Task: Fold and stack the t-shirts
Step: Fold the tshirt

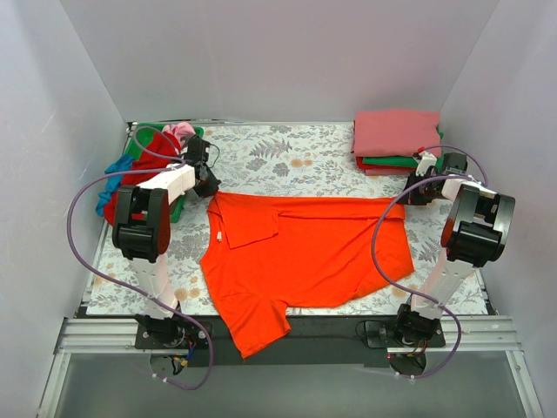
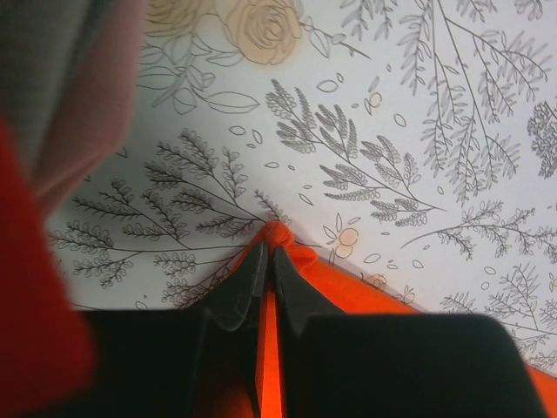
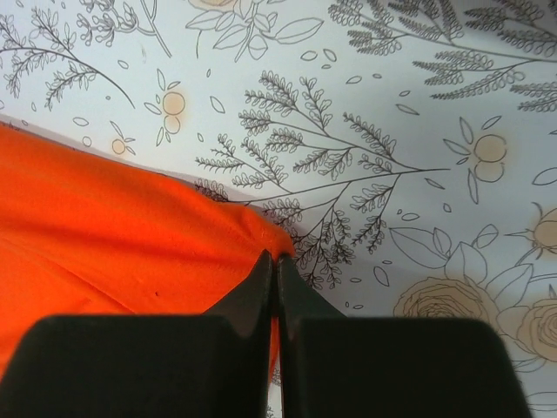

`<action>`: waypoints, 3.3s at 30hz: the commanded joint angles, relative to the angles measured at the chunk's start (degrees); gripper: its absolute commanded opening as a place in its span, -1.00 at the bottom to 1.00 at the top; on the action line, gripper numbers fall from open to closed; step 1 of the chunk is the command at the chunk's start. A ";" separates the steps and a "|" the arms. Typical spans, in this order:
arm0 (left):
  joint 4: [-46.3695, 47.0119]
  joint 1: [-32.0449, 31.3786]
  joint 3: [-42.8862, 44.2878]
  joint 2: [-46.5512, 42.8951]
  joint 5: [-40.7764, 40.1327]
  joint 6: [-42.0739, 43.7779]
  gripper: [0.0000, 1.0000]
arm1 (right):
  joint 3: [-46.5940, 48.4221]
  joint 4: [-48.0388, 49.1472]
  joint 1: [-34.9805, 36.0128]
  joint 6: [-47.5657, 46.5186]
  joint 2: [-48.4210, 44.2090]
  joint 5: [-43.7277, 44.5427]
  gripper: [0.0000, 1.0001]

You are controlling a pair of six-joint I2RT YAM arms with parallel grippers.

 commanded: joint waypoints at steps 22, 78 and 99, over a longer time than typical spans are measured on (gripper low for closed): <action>6.92 2.33 -1.22 -14.06 9.70 3.70 -0.03 | 8.21 -0.69 -0.65 -1.66 0.07 3.87 -0.05; -21.55 -40.29 -40.61 -59.98 32.49 -8.51 0.11 | -5.24 -54.57 8.40 -97.55 -10.67 -0.61 0.12; -23.93 -40.29 -39.29 -57.78 36.27 -5.34 0.11 | -7.26 -50.09 9.45 -94.65 -7.59 2.99 -0.34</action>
